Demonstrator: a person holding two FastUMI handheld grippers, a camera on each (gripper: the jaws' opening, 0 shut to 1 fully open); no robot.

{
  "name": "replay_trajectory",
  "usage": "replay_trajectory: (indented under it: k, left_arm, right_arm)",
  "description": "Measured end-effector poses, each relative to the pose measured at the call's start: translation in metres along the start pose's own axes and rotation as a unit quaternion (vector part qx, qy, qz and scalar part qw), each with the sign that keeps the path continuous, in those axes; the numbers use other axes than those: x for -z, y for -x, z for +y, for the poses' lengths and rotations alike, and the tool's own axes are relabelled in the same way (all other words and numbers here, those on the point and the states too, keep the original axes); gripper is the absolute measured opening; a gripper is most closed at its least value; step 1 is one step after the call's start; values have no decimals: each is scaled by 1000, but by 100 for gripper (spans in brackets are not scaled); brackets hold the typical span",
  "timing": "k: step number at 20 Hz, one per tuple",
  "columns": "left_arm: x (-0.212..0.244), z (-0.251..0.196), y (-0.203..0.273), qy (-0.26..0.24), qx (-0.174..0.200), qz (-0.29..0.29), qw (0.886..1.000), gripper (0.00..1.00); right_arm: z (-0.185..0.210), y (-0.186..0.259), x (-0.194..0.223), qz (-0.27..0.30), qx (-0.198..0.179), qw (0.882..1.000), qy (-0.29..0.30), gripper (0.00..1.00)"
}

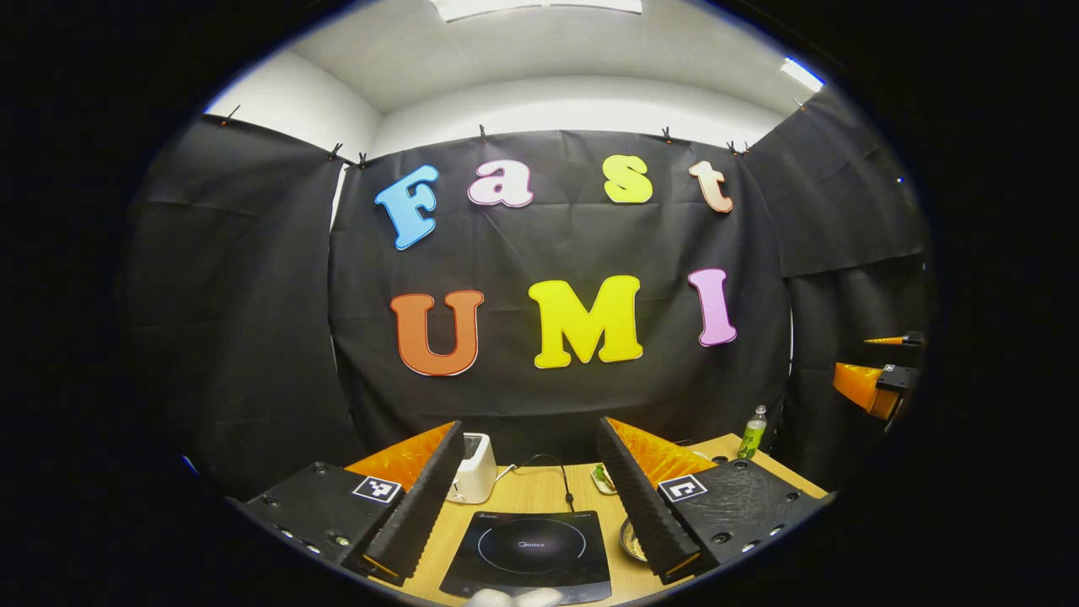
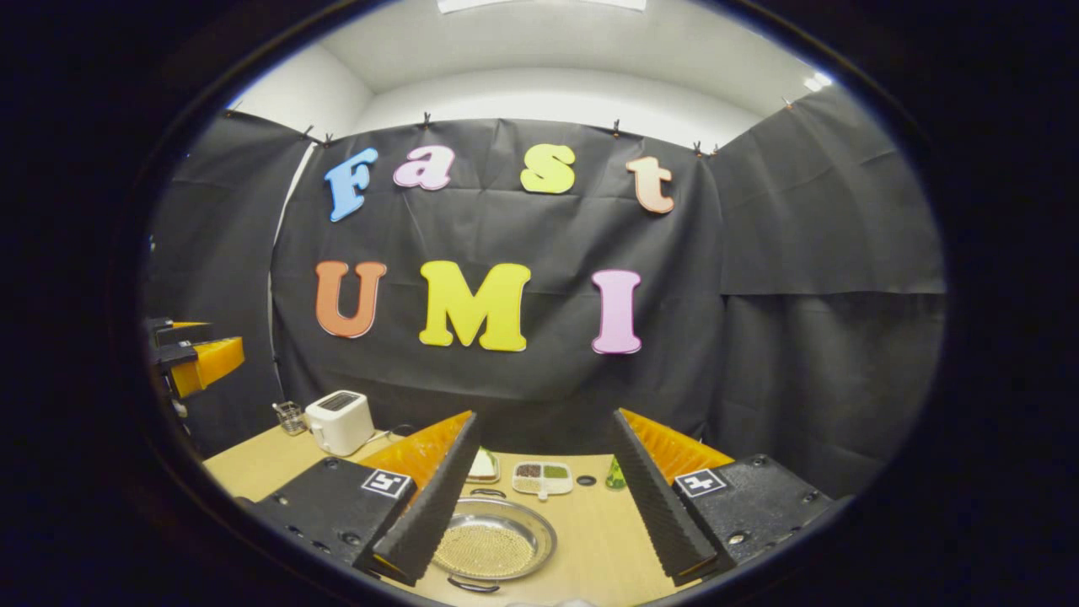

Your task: First push the handle of the pot to place it horizontally, then grasp the pot with both hands and set it on the induction cooktop.

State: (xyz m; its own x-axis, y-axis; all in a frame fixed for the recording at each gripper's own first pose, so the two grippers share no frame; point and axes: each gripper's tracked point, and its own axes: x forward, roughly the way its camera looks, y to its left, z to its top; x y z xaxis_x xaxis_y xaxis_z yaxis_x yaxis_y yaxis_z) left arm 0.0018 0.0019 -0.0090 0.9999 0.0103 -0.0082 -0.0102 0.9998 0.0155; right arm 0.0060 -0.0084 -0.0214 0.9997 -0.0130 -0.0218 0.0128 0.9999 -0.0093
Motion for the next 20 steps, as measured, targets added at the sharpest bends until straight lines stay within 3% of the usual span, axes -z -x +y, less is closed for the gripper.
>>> replay_trajectory:
  k: [3,5,6,9,10,14,20]
  left_arm:
    - [3,2,-1,0,-3,2,1000,95]
    - [6,4,-1,0,-5,3,1000,95]
    - [8,6,0,0,-6,4,1000,95]
    - [14,11,2,0,-12,10,1000,95]
    - [17,13,4,1,-14,12,1000,95]
    - [31,18,7,-1,-20,26,999,95]
    - [59,29,19,1,-29,52,998,95]
  right_arm:
    - [8,-2,9,10,-14,1000,1,95]
    - [14,-5,20,25,-23,999,1,87]
    - [15,-6,27,34,-27,999,1,66]
    - [27,-7,56,67,-41,997,13,43]
    - [32,-8,68,82,-47,995,14,31]
    - [49,-7,133,164,-76,984,-3,12]
    - [74,4,231,263,-99,960,14,4]
